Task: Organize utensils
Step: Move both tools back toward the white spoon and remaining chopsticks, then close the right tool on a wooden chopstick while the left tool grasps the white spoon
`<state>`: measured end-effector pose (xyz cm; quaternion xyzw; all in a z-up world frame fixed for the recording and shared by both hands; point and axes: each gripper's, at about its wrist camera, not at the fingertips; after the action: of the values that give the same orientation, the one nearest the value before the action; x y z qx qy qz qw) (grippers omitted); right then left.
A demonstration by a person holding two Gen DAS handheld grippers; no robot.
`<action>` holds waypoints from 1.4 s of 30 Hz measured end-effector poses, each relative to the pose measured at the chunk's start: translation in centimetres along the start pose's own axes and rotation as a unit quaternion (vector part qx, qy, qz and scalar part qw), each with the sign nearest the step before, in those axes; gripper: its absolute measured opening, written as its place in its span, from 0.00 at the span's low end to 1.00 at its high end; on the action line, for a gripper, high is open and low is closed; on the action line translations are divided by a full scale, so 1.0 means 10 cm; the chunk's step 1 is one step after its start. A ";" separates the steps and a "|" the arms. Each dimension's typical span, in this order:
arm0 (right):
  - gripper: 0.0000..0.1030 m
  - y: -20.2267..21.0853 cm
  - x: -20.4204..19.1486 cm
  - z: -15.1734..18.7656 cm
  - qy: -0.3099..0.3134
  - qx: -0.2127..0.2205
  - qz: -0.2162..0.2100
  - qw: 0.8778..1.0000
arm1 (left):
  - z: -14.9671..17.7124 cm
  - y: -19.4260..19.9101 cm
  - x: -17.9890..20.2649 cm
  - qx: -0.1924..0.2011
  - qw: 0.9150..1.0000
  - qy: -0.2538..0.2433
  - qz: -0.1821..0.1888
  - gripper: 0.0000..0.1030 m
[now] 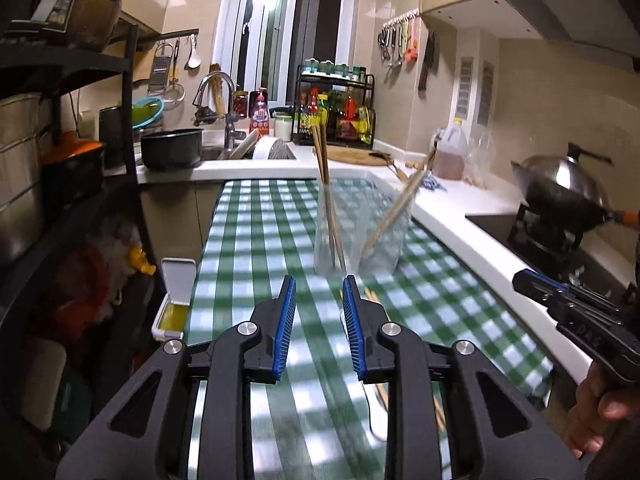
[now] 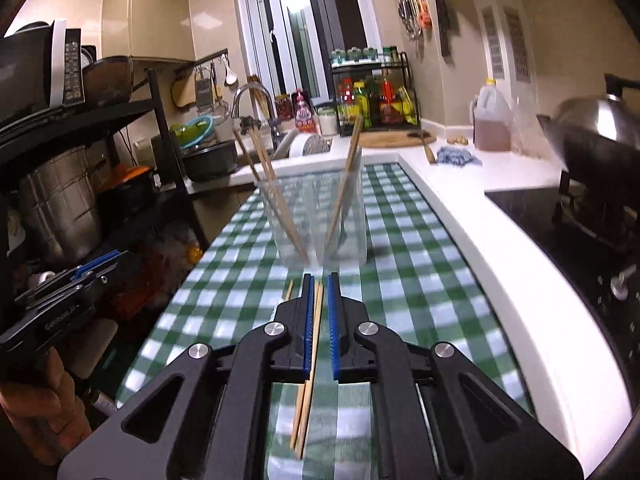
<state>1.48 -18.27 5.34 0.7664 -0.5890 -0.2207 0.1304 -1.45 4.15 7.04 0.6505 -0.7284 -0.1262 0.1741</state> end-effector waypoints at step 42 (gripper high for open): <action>0.05 -0.46 -0.01 1.11 0.028 -0.153 0.034 0.987 | 0.94 -0.56 0.19 -0.156 0.982 0.087 0.062 0.24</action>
<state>-0.05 -16.26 -6.39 0.7231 -0.5697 -0.2821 0.2702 -0.53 1.23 -3.64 0.5774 -0.7206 -0.1706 0.3437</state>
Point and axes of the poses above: each gripper's, at about its wrist camera, not at the fingertips, and y roughly against the way its jaws point, x to its right, z to its underside, and after that the axes turned 2 degrees about x, right-handed
